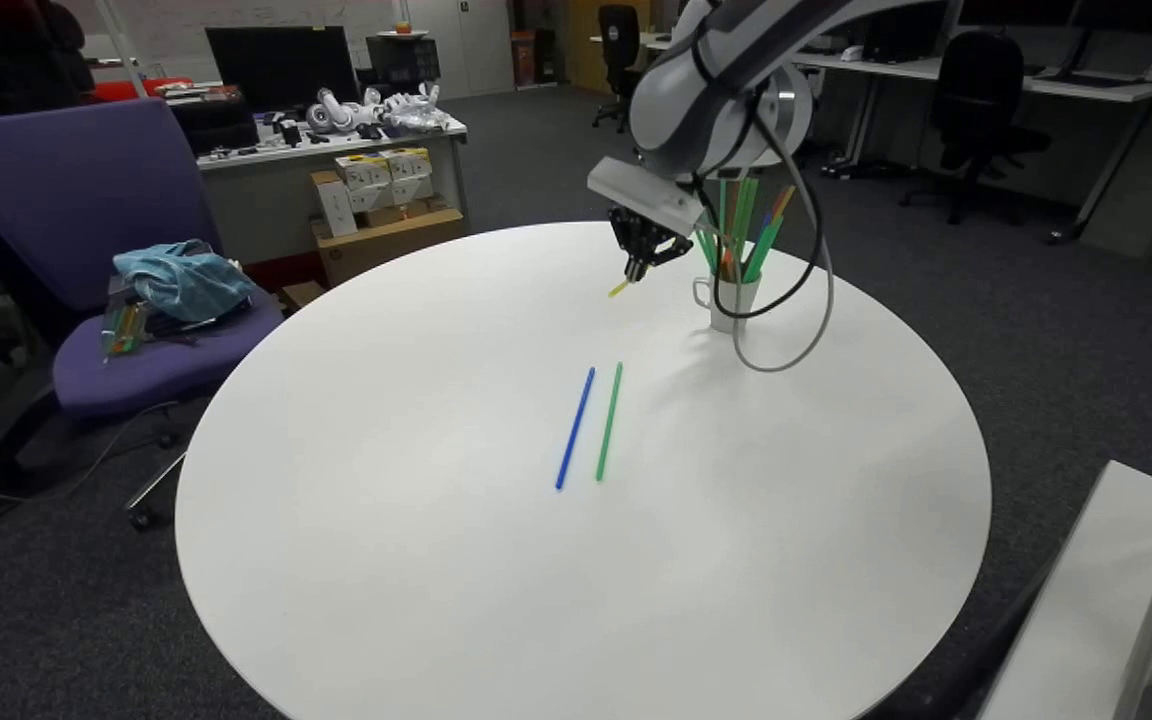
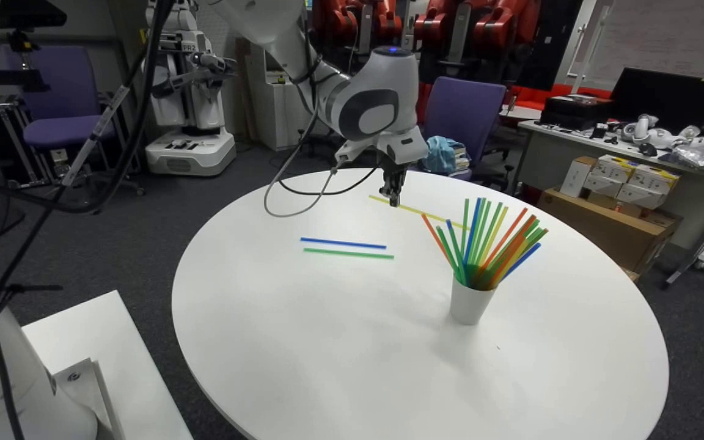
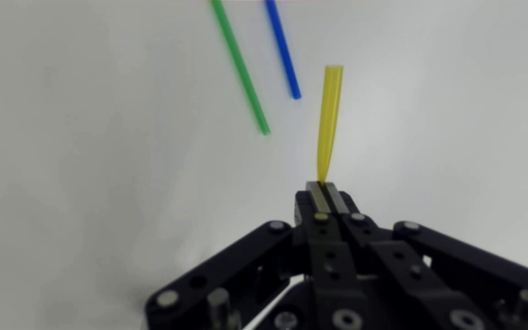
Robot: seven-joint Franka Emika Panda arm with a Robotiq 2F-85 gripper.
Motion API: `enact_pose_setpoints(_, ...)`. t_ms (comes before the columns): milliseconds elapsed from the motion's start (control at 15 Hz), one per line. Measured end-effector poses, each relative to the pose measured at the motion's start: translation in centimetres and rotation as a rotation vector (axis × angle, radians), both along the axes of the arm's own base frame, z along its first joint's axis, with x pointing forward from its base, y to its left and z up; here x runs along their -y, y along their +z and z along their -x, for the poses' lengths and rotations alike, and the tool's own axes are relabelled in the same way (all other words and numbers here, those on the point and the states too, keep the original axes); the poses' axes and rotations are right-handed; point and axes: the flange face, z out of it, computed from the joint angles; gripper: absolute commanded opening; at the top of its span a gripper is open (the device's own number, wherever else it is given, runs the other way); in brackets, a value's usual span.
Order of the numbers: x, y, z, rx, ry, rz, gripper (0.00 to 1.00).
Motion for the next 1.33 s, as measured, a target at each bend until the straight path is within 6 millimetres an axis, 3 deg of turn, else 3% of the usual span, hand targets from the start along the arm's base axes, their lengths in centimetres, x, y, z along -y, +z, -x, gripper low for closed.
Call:
enact_pose_setpoints(533,4.0,8.8,-2.9,0.017,-0.301,-0.207,0.0)
enact_pose_setpoints(1000,5.5,15.8,-4.1,0.065,-0.535,-0.318,0.0)
enact_pose_setpoints(1200,6.4,17.4,-3.6,0.062,-0.635,-0.384,0.0)
enact_pose_setpoints(1333,7.8,16.8,-3.2,0.02,-0.697,-0.455,0.0)
